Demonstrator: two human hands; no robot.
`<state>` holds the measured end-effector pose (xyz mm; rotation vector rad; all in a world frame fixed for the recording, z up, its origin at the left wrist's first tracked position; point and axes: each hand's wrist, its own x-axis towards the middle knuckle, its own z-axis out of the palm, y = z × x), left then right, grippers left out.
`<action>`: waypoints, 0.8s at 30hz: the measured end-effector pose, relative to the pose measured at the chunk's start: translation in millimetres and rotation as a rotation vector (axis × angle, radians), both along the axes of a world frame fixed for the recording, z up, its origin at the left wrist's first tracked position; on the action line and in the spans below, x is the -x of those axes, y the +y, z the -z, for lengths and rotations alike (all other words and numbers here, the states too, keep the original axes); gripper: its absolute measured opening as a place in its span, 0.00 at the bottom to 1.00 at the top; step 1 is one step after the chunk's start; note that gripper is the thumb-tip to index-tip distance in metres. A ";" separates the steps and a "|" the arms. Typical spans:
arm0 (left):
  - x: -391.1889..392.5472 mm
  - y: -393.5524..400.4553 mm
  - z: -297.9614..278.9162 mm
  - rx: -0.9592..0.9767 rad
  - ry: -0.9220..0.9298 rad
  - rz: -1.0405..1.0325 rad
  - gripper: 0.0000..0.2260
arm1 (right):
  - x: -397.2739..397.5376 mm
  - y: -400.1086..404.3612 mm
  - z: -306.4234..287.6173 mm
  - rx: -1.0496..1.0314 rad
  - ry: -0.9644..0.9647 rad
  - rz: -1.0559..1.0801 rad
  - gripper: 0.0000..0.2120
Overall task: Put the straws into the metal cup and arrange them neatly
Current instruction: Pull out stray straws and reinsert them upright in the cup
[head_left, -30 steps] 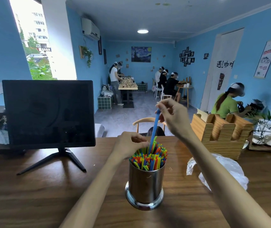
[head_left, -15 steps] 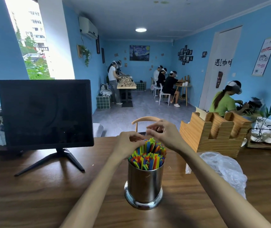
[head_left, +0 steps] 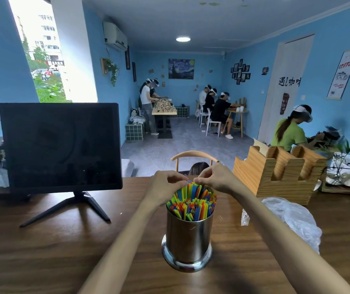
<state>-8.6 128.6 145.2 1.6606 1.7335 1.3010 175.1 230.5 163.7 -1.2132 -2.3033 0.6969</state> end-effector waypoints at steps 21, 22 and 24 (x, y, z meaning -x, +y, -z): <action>-15.5 -6.8 -32.2 0.063 -0.817 0.193 0.15 | 1.2 -76.3 -91.6 -0.365 0.801 -0.144 0.06; -13.8 -5.5 -34.6 0.043 -0.924 0.189 0.15 | -2.1 -79.2 -90.2 -0.275 0.802 -0.226 0.07; -7.7 -2.2 -38.5 -0.016 -1.026 0.126 0.15 | -12.3 -80.4 -85.7 -0.074 0.734 -0.384 0.10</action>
